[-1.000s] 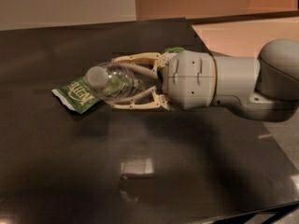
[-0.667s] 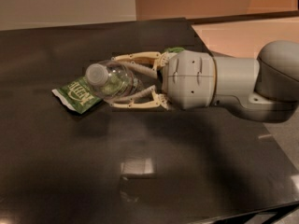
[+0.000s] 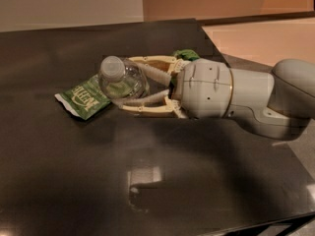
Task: Place water bottle upright
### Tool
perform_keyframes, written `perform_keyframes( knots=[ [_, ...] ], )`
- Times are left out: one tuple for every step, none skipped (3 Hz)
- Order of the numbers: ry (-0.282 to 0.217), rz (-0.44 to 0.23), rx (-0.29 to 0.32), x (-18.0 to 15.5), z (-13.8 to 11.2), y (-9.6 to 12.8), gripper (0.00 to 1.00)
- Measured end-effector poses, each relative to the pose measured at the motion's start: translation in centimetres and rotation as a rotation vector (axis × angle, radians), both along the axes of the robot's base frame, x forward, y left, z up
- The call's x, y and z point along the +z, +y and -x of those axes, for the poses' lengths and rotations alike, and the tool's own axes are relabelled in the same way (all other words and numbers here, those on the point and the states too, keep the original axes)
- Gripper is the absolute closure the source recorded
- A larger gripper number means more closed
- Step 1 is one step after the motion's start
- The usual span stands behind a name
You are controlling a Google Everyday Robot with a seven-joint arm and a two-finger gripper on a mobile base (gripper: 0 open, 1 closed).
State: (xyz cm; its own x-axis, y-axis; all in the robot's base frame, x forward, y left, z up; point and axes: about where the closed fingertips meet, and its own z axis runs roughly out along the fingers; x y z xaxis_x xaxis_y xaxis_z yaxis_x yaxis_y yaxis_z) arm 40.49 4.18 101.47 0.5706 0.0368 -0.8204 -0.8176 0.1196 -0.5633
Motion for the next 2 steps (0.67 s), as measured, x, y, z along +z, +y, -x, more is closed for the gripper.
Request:
perform_keyframes(
  knots=[
    [0.172, -0.092, 0.031, -0.9, 0.4, -0.2, 1.0],
    [0.364, -0.167, 0.107, -2.2, 1.0, 0.1, 1.0]
  ],
)
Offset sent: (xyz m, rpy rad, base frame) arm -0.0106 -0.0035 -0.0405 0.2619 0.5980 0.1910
